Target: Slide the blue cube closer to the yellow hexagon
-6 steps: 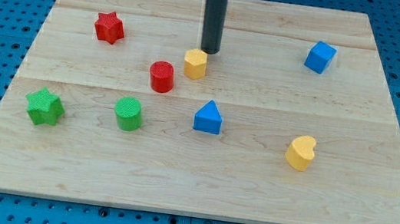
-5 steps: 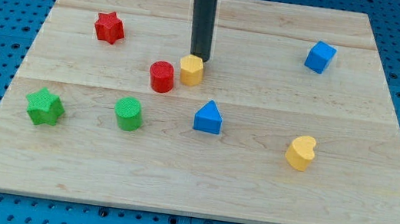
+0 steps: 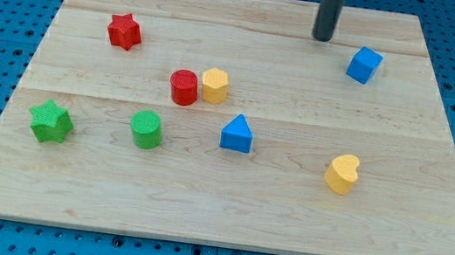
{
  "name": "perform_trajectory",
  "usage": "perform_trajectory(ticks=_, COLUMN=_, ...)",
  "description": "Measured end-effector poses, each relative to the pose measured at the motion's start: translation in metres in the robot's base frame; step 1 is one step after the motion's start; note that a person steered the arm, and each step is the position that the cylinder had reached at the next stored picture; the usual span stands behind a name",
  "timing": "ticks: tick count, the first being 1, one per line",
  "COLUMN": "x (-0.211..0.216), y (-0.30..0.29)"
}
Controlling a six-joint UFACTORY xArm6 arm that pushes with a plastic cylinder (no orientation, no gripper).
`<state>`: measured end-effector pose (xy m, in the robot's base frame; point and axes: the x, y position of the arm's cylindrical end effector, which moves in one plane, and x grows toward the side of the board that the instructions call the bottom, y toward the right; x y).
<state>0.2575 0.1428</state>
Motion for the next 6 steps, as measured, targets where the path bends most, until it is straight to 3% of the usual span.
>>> perform_trajectory(ticks=1, x=0.005, y=0.083)
perform_trajectory(ticks=2, x=0.04, y=0.131)
perform_trajectory(ticks=3, x=0.065, y=0.076)
perform_trajectory(ticks=4, x=0.07, y=-0.026)
perform_trajectory(ticks=6, x=0.071, y=-0.068)
